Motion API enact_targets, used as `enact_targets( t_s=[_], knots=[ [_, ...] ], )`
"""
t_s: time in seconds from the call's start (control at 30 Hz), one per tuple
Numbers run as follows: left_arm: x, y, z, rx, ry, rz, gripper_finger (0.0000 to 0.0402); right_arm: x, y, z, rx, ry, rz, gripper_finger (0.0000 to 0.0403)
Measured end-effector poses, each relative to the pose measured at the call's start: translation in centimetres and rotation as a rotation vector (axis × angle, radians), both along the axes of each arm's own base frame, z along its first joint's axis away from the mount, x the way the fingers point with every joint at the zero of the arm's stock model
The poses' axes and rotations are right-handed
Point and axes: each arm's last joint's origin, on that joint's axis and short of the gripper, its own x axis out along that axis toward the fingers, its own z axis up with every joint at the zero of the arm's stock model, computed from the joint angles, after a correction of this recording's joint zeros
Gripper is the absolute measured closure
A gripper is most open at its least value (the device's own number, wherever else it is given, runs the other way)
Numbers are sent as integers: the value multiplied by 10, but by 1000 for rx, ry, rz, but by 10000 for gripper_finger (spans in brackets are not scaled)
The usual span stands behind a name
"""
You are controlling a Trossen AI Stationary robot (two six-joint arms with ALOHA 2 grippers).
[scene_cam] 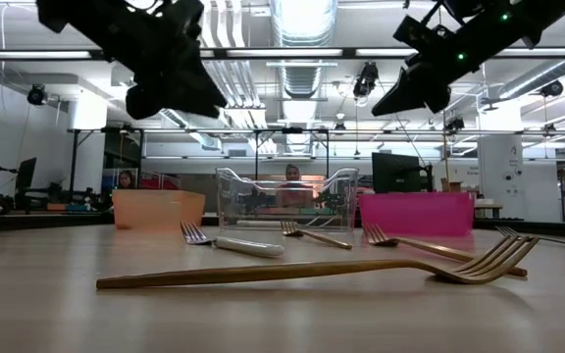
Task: Sort silverware by color (type)
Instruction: Put the white fork into the transparent bin
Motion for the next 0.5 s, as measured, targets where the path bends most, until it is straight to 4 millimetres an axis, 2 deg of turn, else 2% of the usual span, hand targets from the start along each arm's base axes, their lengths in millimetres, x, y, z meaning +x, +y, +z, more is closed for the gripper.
enact_targets(
  t_s=[0.33,0.5],
  knots=[
    [14,-7,-11,1,413,21,308,1,-2,4,-21,-38,-1,346],
    [16,-13,-17,3,524,22,308,3,-3,7,-32,-62,5,346]
  ],
)
